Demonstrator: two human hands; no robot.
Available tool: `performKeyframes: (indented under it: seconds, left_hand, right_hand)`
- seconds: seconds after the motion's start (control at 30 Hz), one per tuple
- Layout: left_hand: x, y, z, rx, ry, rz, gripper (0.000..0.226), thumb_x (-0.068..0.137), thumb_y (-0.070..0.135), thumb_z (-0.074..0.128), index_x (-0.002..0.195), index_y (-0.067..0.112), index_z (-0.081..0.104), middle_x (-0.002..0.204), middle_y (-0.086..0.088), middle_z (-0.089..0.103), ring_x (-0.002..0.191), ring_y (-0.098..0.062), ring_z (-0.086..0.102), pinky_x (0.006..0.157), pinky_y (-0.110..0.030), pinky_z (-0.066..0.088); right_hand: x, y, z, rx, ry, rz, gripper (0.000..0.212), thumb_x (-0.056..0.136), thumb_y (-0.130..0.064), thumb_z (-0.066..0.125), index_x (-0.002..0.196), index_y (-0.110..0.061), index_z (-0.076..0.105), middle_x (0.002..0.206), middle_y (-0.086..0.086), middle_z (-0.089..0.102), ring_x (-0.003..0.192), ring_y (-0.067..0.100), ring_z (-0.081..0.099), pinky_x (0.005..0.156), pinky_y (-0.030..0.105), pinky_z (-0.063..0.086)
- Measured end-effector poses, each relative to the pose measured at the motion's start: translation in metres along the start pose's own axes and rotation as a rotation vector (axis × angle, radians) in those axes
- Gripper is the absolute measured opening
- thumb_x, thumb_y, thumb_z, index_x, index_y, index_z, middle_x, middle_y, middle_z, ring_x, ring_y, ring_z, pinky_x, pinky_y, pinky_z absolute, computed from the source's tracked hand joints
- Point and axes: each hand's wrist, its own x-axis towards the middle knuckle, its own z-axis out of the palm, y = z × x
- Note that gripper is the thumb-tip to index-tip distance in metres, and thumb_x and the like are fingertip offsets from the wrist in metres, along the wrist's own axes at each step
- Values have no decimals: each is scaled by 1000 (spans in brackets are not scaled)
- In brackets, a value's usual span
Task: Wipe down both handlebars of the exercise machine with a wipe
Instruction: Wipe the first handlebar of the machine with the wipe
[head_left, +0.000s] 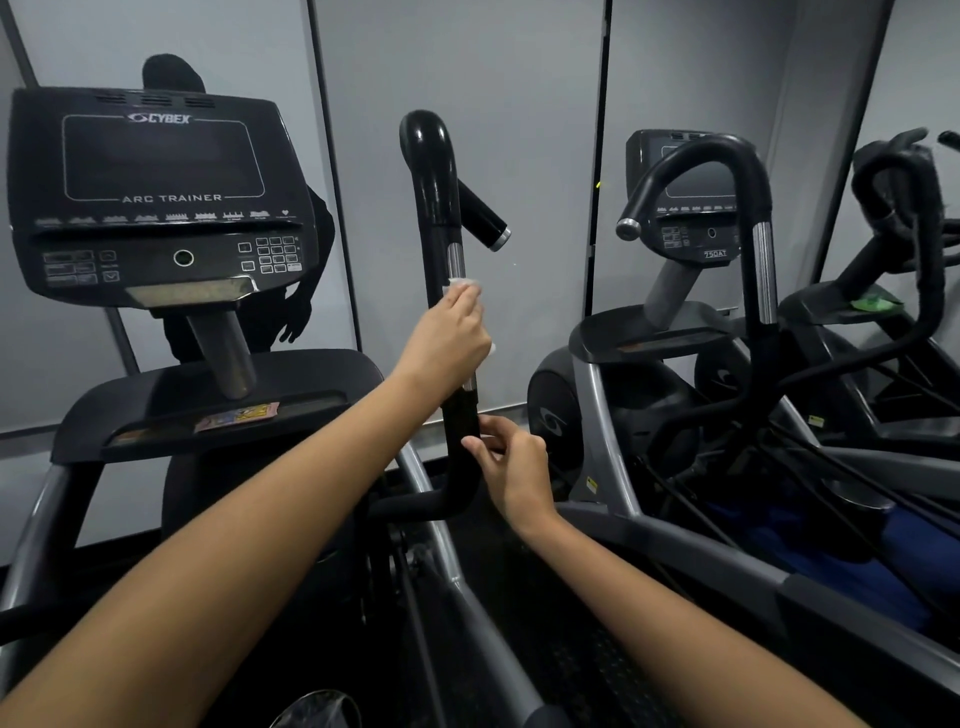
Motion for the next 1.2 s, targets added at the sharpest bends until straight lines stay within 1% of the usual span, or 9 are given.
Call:
performKeyframes:
  seconds: [0.27, 0.43, 0.53, 0.67, 0.77, 0.9, 1.0, 1.07, 1.2]
  left_hand:
    - [-35, 30, 17, -138, 3, 178, 46, 99, 14, 29, 141, -4, 29, 150, -21, 26, 143, -33, 11, 115, -41, 2]
    - [-30, 15, 20, -209, 189, 38, 48, 93, 10, 25, 139, 1, 38, 148, -14, 32, 142, -28, 17, 112, -37, 2]
    - [-46, 35, 36, -259, 317, 30, 48, 86, 9, 29, 126, 2, 54, 136, -14, 49, 135, -29, 35, 111, -40, 21]
    - [-64, 66, 50, -455, 343, -60, 49, 87, 2, 25, 130, -7, 45, 140, -20, 43, 135, -32, 34, 107, -43, 36]
    - [-55, 62, 47, -667, 332, -233, 46, 94, 10, 33, 137, -8, 34, 145, -22, 33, 137, -34, 28, 104, -40, 40]
    - [-46, 53, 40, -1055, 325, -399, 58, 95, 17, 39, 143, -5, 17, 153, -20, 12, 140, -32, 17, 107, -36, 24]
    - [-59, 69, 37, -1339, 276, -535, 63, 98, 18, 41, 147, 5, 3, 156, -9, 1, 138, -30, 26, 108, -34, 29]
    - [-71, 81, 37, -1437, 231, -571, 67, 97, 22, 42, 147, 8, 0, 156, -8, 6, 137, -26, 28, 108, -27, 25]
    - [-61, 72, 30, -1537, 206, -728, 71, 93, 21, 53, 148, 7, 10, 136, -15, 46, 122, -24, 46, 97, -23, 35]
  right_hand:
    - [-3, 2, 0, -14, -15, -21, 15, 88, -12, 63, 102, -13, 66, 90, -3, 69, 86, 4, 65, 77, 13, 52]
    - [-5, 2, 1, 4, 8, 3, 22, 87, -15, 65, 108, -8, 65, 90, -5, 66, 84, 3, 64, 71, 5, 49]
    - [-6, 5, 2, -17, 10, -9, 15, 86, -13, 65, 101, -12, 68, 89, -2, 70, 83, 4, 66, 75, 13, 52]
    - [-9, 10, 2, -60, 28, -14, 8, 85, -13, 66, 92, -13, 69, 82, -3, 72, 77, 1, 66, 74, 19, 53]
    - [-9, 9, 1, -15, 28, 19, 16, 84, -10, 67, 100, -8, 70, 84, -7, 69, 71, -9, 61, 71, 6, 48]
    - [-7, 11, 2, 20, 16, 38, 20, 84, -13, 68, 103, -9, 70, 89, -3, 72, 78, -2, 66, 77, 15, 53]
    - [-9, 11, 3, 13, 32, 36, 20, 83, -14, 69, 103, -10, 70, 88, -7, 71, 77, -5, 64, 77, 10, 50]
    - [-9, 10, 2, 23, 31, 28, 19, 84, -13, 67, 102, -11, 70, 87, -8, 70, 79, -4, 65, 78, 11, 51]
    - [-7, 10, 1, 26, 21, 32, 19, 83, -12, 67, 102, -10, 70, 88, -3, 72, 81, 0, 67, 78, 16, 53]
